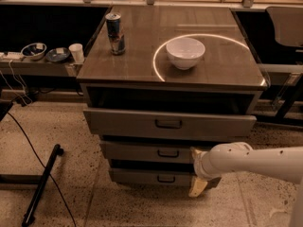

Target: Open middle drawer

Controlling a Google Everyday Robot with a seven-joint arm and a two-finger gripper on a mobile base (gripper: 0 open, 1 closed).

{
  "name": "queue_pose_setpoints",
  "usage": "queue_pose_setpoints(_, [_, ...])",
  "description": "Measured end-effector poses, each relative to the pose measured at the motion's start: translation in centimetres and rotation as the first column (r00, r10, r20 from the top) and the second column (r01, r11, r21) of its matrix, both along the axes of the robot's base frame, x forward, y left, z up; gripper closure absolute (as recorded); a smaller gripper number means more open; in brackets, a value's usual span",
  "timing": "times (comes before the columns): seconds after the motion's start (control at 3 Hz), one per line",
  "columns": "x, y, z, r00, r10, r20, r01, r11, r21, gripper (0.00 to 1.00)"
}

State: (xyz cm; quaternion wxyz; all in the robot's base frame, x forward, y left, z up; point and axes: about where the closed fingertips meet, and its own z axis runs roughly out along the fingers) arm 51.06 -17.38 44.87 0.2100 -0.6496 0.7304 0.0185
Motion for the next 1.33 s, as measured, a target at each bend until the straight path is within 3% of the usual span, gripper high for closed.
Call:
queue_pose_setpoints(0.67, [5.6,-1.1,-1.9,0.9997,-0.022,0.014,0.022,1.0,0.022,0.0])
queue_pose_setpoints(1.33, [8.0,-1.8,-3.4,0.9982,-0.058,0.01,0.058,0.998,0.034,0.31])
